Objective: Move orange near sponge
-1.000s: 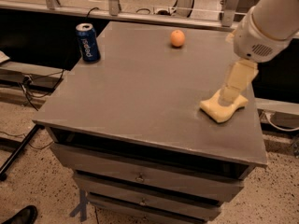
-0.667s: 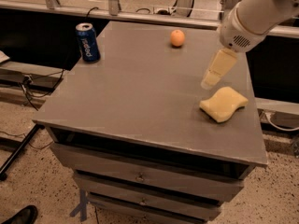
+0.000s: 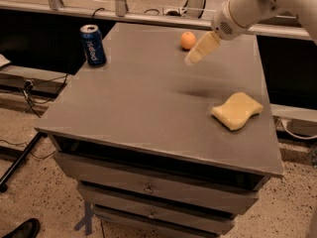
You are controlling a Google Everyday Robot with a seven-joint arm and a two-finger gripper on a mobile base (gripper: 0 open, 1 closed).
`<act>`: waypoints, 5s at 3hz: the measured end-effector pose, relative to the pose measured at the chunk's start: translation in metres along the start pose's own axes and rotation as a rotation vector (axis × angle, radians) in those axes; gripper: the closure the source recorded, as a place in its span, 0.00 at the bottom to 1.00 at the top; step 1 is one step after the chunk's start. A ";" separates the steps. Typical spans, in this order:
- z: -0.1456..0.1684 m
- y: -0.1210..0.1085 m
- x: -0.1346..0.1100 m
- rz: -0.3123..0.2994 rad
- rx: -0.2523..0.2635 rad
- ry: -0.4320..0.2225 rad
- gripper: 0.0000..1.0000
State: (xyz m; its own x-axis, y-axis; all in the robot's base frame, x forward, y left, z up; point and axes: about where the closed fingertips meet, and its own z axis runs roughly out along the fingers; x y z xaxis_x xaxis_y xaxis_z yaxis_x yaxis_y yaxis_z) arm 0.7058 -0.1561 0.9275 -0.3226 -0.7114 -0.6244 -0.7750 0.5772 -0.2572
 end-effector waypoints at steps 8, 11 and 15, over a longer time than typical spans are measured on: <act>0.131 -0.087 -0.032 0.301 0.073 -0.117 0.73; 0.021 -0.041 0.034 0.147 -0.086 0.015 1.00; -0.051 0.042 0.121 0.150 -0.263 -0.131 1.00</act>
Offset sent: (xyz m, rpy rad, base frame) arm 0.1298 0.0295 -0.0249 0.2492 -0.0744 -0.1760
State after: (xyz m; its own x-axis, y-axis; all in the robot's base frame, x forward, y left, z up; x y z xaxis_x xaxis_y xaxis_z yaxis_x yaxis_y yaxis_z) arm 0.6064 -0.2390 0.8790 -0.3839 -0.5588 -0.7351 -0.8436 0.5360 0.0331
